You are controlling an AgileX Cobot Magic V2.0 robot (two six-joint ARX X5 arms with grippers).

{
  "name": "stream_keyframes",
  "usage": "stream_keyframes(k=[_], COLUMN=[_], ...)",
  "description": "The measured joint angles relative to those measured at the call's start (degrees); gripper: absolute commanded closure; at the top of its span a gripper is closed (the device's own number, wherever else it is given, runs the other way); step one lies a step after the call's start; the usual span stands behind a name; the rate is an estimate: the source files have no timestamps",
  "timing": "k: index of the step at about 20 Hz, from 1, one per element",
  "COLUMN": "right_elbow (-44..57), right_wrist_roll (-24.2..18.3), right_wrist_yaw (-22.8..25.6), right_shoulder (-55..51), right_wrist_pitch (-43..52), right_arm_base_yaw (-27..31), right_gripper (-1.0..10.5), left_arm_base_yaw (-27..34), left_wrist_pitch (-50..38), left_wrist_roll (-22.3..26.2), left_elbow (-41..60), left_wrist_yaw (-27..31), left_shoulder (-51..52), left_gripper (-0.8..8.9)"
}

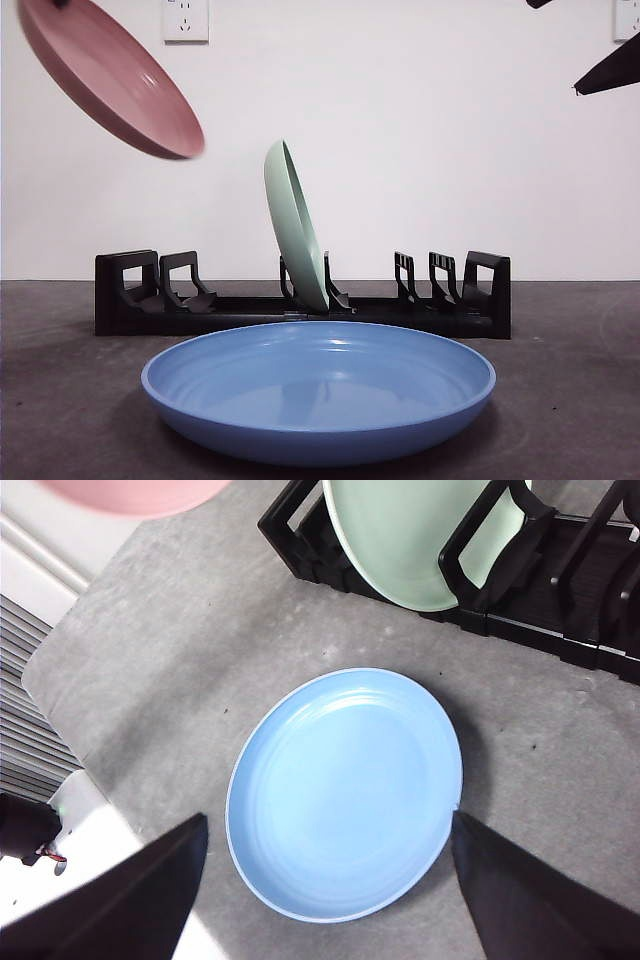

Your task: Place the plate

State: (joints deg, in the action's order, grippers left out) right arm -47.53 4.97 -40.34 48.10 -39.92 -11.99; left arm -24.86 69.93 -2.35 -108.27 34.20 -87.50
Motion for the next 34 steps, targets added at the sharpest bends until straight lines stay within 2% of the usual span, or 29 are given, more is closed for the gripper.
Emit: stream_keyframes(k=[2, 5, 10, 17, 23, 28, 34], right_elbow=[0.0, 0.0, 0.0, 0.0, 0.0, 0.0, 0.0], right_wrist_roll=[0.0, 0.0, 0.0, 0.0, 0.0, 0.0, 0.0], right_wrist_yaw=[0.0, 0.0, 0.0, 0.0, 0.0, 0.0, 0.0], right_shoulder=[0.0, 0.0, 0.0, 0.0, 0.0, 0.0, 0.0], right_wrist_pitch=[0.2, 0.3, 0.3, 0.3, 0.3, 0.3, 0.3], right_arm_base_yaw=[0.0, 0.0, 0.0, 0.0, 0.0, 0.0, 0.0], right_gripper=[5.6, 5.6, 5.6, 5.6, 5.6, 5.6, 5.6], left_arm_base_yaw=[-0.7, -1.2, -1.2, -1.7, -2.4, -2.4, -2.4], left_wrist_pitch=[2.6, 6.4, 10.6, 10.3, 5.9, 0.6, -10.0], left_wrist_roll=[-0.5, -0.9, -1.7, -1.9, -1.7, -1.6, -1.7], left_elbow=[0.0, 0.0, 0.0, 1.2, 10.3, 21.7, 36.5], left_wrist_yaw=[-0.5, -4.6, -17.1, -31.3, -40.8, -46.4, -51.8], left_shoulder=[2.1, 5.1, 9.6, 16.0, 21.4, 25.8, 29.2], left_gripper=[7.99, 7.99, 7.99, 7.99, 7.99, 7.99, 7.99])
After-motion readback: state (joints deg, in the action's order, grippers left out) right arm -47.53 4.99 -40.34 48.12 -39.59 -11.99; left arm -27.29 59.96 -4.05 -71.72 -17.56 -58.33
